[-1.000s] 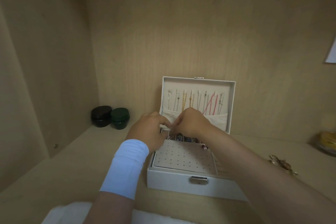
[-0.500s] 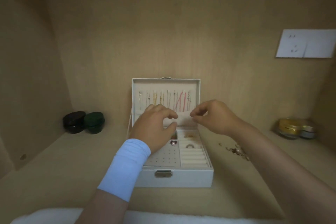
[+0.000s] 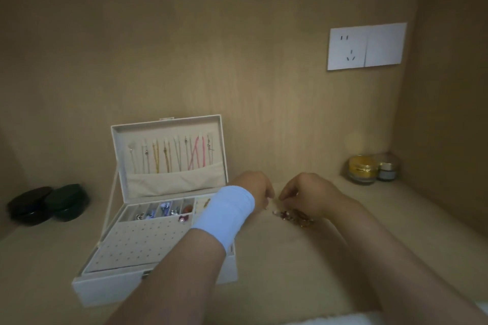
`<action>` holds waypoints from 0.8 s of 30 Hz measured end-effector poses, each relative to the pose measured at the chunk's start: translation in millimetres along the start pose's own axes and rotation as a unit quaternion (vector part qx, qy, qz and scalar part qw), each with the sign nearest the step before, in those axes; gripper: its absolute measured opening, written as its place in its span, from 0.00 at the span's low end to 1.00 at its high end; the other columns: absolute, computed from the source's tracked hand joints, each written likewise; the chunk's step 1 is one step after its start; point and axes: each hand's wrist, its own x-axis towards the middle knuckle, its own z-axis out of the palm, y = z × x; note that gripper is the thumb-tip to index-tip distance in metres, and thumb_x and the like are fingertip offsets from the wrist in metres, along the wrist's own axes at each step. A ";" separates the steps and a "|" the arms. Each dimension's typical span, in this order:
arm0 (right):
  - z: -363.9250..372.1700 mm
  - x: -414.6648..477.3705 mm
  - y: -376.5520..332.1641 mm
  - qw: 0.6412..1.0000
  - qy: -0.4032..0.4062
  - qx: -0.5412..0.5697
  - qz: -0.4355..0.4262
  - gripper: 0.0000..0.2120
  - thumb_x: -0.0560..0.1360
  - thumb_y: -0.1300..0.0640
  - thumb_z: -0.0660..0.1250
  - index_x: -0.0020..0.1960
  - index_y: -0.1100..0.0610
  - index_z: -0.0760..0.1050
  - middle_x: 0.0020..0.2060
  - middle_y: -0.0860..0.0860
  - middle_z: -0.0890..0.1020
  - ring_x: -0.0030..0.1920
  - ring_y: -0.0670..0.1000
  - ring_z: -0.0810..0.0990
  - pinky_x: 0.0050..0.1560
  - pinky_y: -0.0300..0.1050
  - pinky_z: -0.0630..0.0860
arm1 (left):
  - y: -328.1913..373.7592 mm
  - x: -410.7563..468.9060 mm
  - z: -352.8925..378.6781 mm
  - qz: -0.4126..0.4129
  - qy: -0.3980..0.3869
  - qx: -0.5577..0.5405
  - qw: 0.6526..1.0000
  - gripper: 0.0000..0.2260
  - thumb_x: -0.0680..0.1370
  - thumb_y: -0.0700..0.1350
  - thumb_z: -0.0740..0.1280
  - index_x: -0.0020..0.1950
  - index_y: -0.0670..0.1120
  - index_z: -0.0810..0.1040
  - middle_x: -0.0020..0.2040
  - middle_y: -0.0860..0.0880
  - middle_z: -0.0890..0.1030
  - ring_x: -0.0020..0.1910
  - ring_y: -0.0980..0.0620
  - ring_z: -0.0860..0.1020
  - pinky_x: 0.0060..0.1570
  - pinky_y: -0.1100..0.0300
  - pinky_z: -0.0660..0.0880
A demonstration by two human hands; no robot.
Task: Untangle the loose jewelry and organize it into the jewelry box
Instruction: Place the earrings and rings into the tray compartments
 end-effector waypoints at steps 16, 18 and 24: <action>14.3 11.6 -0.6 0.987 -0.032 0.153 -0.036 0.02 0.70 0.53 0.75 0.42 0.47 0.87 0.35 0.42 0.86 0.39 0.42 0.84 0.47 0.43 0.82 | -8.4 24.3 20.0 -0.034 0.018 -0.014 0.999 0.10 0.77 0.41 0.67 0.55 0.46 0.85 0.53 0.46 0.84 0.54 0.46 0.81 0.58 0.57 0.75; 13.9 12.9 0.9 0.982 -0.027 0.185 -0.036 0.02 0.72 0.55 0.75 0.42 0.50 0.86 0.36 0.44 0.86 0.39 0.40 0.83 0.48 0.41 0.81 | -11.3 20.1 15.8 -0.031 0.029 -0.039 0.998 0.10 0.77 0.42 0.67 0.55 0.47 0.84 0.53 0.47 0.83 0.55 0.47 0.80 0.59 0.57 0.75; 4.0 6.1 -7.2 0.946 -0.033 0.319 -0.044 0.05 0.75 0.62 0.72 0.47 0.58 0.86 0.40 0.52 0.87 0.32 0.38 0.77 0.38 0.32 0.74 | -27.4 1.0 9.8 -0.019 0.108 -0.168 0.980 0.05 0.75 0.42 0.69 0.47 0.49 0.85 0.45 0.51 0.84 0.48 0.53 0.80 0.49 0.64 0.73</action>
